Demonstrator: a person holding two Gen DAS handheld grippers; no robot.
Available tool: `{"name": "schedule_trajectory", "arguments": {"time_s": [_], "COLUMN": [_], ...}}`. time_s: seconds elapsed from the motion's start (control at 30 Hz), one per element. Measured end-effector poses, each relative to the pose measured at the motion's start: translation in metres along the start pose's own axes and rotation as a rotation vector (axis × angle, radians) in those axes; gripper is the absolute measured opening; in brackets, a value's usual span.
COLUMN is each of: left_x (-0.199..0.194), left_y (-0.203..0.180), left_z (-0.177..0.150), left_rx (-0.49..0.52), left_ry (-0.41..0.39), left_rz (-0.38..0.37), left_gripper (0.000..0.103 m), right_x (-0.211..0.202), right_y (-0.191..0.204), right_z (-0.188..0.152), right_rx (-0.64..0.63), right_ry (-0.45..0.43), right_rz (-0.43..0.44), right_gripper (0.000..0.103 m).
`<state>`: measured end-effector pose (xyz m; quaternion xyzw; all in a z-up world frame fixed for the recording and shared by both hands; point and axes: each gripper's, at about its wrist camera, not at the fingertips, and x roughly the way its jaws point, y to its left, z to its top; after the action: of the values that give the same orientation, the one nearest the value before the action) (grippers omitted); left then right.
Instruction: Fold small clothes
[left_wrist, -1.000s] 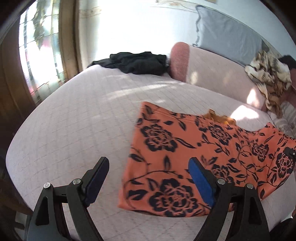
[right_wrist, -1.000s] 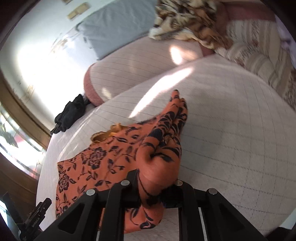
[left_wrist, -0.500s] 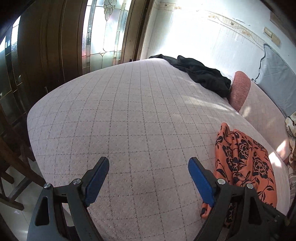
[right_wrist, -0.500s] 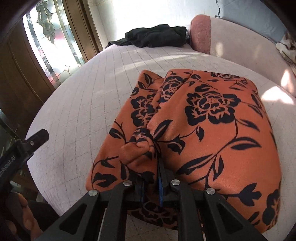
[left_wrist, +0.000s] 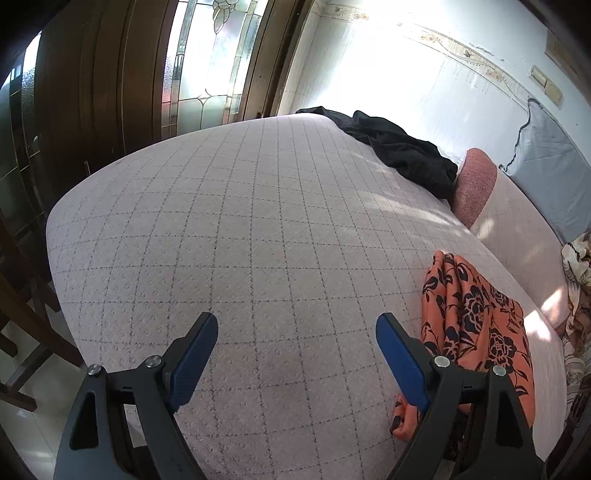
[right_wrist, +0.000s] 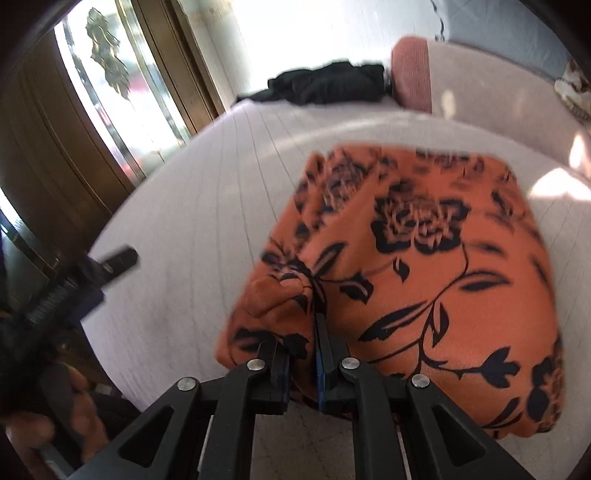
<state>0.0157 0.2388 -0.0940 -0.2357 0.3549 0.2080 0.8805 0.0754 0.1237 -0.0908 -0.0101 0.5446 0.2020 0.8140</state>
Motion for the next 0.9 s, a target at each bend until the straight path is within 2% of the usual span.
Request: {"name": "schedule_trajectory", "arguments": {"time_s": [0.07, 0.13, 0.23, 0.3, 0.4, 0.43, 0.47, 0.6, 0.9], "left_x": [-0.001, 0.0, 0.001, 0.0, 0.004, 0.007, 0.01, 0.026, 0.07], "left_y": [-0.006, -0.011, -0.021, -0.03, -0.049, -0.056, -0.064, -0.09, -0.142], "left_z": [-0.002, -0.003, 0.0, 0.004, 0.007, 0.008, 0.007, 0.004, 0.009], "left_rx": [0.029, 0.04, 0.041, 0.039, 0.07, 0.089, 0.108, 0.161, 0.306], "left_ry": [-0.003, 0.012, 0.075, 0.114, 0.184, 0.208, 0.23, 0.314, 0.384], "left_rz": [-0.01, -0.05, -0.184, -0.282, -0.358, -0.385, -0.398, -0.394, -0.311], "left_gripper": [0.088, 0.088, 0.088, 0.088, 0.088, 0.088, 0.088, 0.088, 0.088], "right_x": [-0.006, -0.01, -0.004, -0.008, -0.016, -0.019, -0.023, -0.047, -0.099], "right_y": [-0.003, -0.002, -0.008, -0.013, -0.013, -0.011, -0.009, -0.021, -0.091], "right_z": [0.001, 0.007, 0.007, 0.0, -0.011, -0.015, -0.017, -0.03, -0.045], "right_rx": [0.022, 0.018, 0.027, 0.035, 0.022, 0.014, 0.005, 0.031, 0.191], "right_ry": [-0.039, -0.038, -0.012, -0.043, -0.065, -0.069, -0.08, -0.12, -0.214], "right_rz": [0.042, 0.063, 0.092, 0.118, 0.158, 0.175, 0.189, 0.189, 0.177], "right_gripper": [0.014, 0.014, 0.015, 0.02, 0.049, 0.068, 0.072, 0.072, 0.073]}}
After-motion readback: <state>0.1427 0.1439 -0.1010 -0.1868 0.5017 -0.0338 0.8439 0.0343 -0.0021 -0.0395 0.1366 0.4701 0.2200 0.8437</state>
